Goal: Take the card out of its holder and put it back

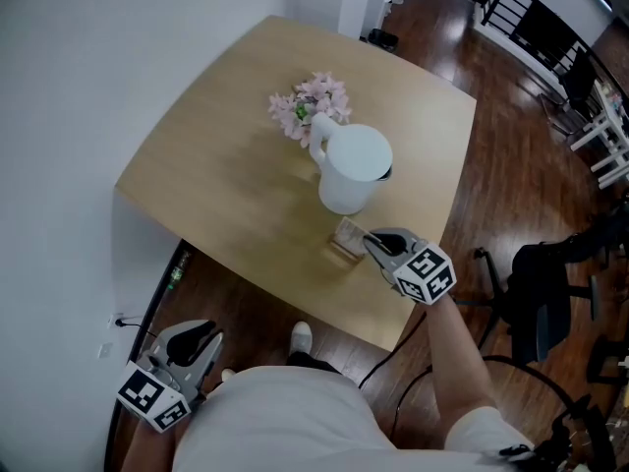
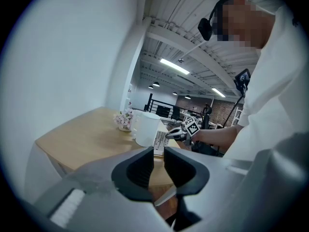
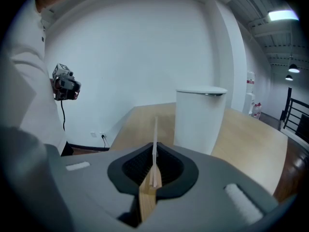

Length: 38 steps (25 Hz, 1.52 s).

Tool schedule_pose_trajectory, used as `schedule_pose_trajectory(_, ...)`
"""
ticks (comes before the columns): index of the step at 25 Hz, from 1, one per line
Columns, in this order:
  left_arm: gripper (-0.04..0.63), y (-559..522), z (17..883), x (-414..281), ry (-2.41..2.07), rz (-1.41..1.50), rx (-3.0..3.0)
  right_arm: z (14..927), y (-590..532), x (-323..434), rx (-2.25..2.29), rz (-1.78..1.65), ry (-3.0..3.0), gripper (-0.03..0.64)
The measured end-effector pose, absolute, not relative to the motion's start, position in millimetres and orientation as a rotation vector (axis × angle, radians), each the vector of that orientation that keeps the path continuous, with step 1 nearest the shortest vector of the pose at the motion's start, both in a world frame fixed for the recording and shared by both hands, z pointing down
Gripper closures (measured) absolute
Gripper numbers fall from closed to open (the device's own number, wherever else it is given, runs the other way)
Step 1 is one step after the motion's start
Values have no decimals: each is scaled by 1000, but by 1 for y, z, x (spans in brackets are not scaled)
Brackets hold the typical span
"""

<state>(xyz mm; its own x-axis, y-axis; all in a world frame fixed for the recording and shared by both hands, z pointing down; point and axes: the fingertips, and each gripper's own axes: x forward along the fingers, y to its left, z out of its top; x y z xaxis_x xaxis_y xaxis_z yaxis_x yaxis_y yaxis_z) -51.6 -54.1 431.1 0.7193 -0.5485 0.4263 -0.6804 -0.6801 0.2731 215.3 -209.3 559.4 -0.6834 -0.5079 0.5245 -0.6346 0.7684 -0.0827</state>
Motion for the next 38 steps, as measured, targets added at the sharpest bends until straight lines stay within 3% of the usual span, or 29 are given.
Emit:
schedule_pose_trajectory(10, 523, -39, 427, -74, -928, 395, 2553, 499, -193, 196, 927, 201, -2474, 595)
schedule_pose_trajectory(29, 523, 50, 426, -192, -850, 367, 2633, 429, 1, 19, 783, 205, -2526, 595)
schedule_pose_trajectory(38, 537, 83, 428, -216, -785, 366, 2671, 415, 70, -17, 822, 243, -2542, 595)
